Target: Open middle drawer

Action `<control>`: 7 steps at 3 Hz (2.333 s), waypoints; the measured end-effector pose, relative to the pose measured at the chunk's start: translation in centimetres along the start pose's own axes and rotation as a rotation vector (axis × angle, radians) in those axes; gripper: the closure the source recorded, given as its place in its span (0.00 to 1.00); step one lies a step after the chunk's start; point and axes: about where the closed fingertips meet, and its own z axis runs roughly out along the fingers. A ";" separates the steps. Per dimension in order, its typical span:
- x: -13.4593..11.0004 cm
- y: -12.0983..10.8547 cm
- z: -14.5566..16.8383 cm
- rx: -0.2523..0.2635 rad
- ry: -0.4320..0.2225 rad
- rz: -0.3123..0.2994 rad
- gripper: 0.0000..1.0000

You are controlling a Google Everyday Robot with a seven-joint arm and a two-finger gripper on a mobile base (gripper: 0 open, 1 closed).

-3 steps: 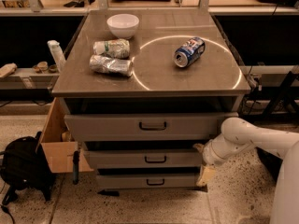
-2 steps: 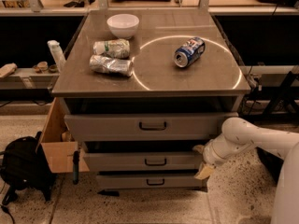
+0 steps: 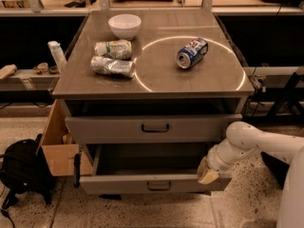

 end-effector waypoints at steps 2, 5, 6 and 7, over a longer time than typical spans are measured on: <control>1.1 3.2 -1.2 -0.005 -0.001 0.022 1.00; 1.5 4.8 -1.3 -0.009 -0.005 0.043 0.76; 1.1 4.6 -1.7 -0.003 -0.005 0.041 0.53; 0.2 4.2 -2.9 0.010 -0.008 0.042 0.30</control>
Offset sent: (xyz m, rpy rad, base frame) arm -0.0957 -0.0437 0.0164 -0.0045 0.0541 -0.0560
